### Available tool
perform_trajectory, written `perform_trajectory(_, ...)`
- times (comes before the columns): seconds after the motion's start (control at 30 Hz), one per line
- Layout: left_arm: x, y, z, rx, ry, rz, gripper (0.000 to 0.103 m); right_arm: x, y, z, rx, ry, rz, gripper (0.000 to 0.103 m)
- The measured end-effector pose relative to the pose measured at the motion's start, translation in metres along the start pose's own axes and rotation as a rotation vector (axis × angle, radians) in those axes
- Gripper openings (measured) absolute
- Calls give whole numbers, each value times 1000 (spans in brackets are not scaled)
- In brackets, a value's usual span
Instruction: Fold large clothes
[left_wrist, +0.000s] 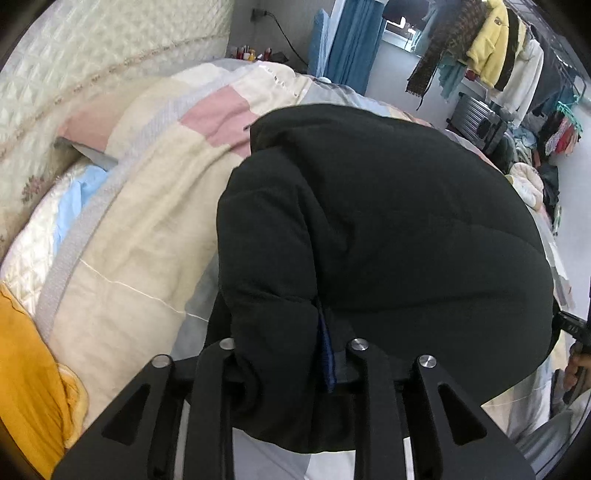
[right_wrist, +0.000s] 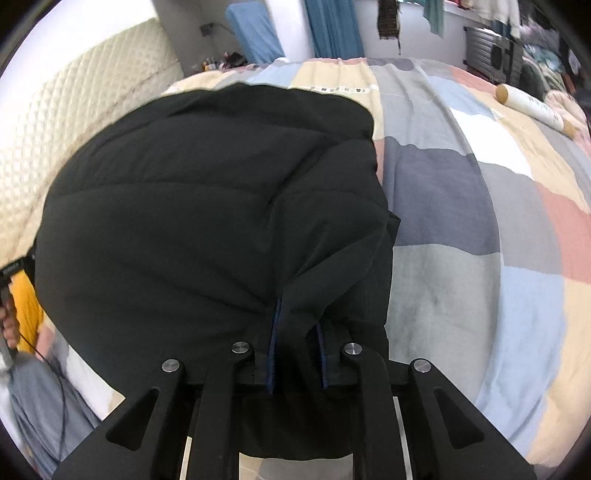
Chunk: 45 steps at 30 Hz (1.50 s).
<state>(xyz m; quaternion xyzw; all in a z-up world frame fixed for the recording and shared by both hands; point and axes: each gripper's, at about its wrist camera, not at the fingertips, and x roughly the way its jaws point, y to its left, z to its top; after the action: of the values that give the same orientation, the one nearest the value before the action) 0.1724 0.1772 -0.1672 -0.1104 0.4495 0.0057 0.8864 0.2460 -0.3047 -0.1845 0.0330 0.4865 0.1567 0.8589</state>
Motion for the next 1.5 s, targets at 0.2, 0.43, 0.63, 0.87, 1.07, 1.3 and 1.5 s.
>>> perform_trajectory(0.2,-17,-3,4,-9,-14,35,52,-36,-12,1,117,-97,35,37)
perform_trajectory(0.43,-36,-18,12,-15,-19,22,58,-109,-5,18,105,-285,-50,59)
perform_trajectory(0.63,-24,-18,9,5,41,34,74,-162,22,41,53,-361,-38,78)
perform_trajectory(0.87,-17,10,3,-30,51,101,100,-196,49,47,-5,-401,-38,79)
perform_trajectory(1.07,-39,20,0,-35,9,126,102,-215,57,42,2,-431,-17,80)
perform_trajectory(1.3,-121,-28,12,49,-158,109,102,-246,77,31,-6,-524,-5,83)
perform_trajectory(1.5,-205,-86,9,145,-323,54,102,-274,106,11,-45,-614,18,85)
